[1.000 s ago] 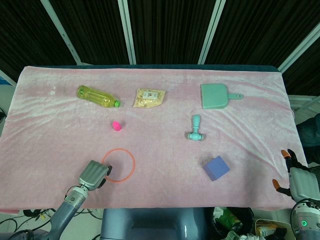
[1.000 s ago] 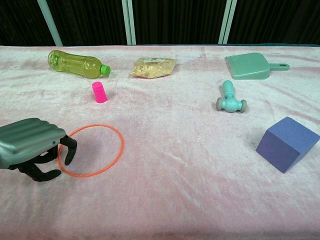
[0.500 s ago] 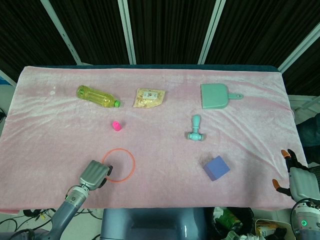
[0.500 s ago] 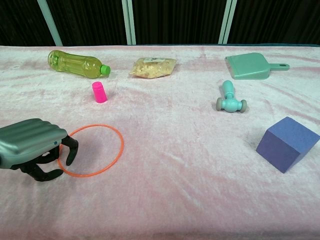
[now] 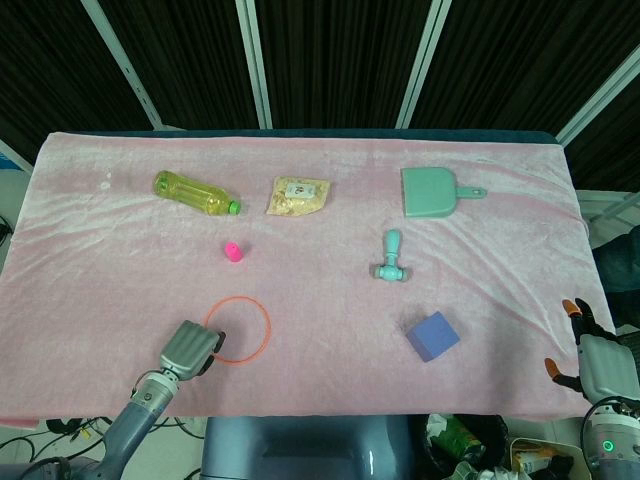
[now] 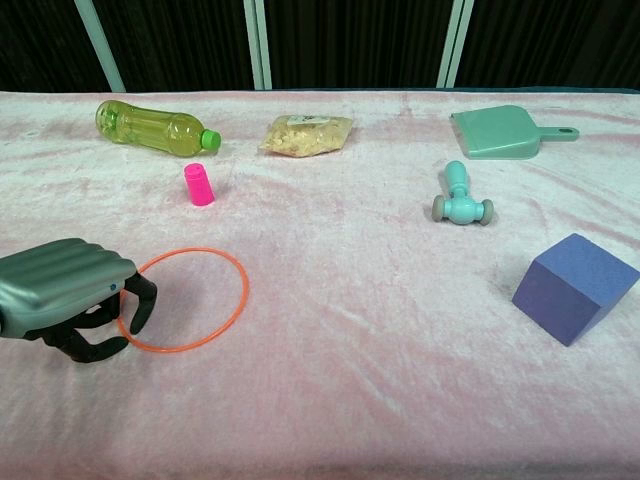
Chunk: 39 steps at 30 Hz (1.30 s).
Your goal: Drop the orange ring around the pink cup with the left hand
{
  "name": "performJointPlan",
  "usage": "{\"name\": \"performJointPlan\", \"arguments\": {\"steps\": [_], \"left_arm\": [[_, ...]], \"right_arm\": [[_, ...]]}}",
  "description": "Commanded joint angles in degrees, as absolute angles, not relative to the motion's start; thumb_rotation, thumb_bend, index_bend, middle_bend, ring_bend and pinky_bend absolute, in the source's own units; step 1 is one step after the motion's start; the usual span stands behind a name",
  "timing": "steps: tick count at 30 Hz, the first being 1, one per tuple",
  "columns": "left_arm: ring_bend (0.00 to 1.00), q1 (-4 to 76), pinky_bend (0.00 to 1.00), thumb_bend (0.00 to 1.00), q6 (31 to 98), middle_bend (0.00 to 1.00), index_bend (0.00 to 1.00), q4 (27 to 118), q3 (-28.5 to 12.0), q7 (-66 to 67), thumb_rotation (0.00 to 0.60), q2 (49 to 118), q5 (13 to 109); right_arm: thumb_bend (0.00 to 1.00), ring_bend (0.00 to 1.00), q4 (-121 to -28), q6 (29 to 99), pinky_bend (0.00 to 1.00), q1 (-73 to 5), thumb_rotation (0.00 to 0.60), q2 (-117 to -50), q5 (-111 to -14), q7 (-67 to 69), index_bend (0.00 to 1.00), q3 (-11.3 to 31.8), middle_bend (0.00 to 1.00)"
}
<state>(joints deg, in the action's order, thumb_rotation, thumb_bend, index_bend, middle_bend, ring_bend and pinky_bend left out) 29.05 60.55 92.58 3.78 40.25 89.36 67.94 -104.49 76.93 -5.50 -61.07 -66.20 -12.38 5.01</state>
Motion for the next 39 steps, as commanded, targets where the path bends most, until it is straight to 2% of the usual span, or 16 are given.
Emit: {"name": "performJointPlan", "arguments": {"steps": [1,39], "left_arm": [[1.0,29.04,1.0,0.4,60.57,0.97,0.55,92.62,3.79,40.3,0.6,89.34,67.89],[1.0,29.23,1.0,0.42,60.2,0.98,0.6,93.64,3.19,39.35,0.6,88.51,66.91]], "right_arm": [[0.24,0.21,-104.49,76.94,0.25,-5.5,0.6,-61.06,-66.21,-12.37,0.03,5.02,0.02],[0.24,0.21,-104.58,76.88,0.25,-5.55,0.6,-61.01,-66.13,-12.41,0.03,4.96,0.03]]}}
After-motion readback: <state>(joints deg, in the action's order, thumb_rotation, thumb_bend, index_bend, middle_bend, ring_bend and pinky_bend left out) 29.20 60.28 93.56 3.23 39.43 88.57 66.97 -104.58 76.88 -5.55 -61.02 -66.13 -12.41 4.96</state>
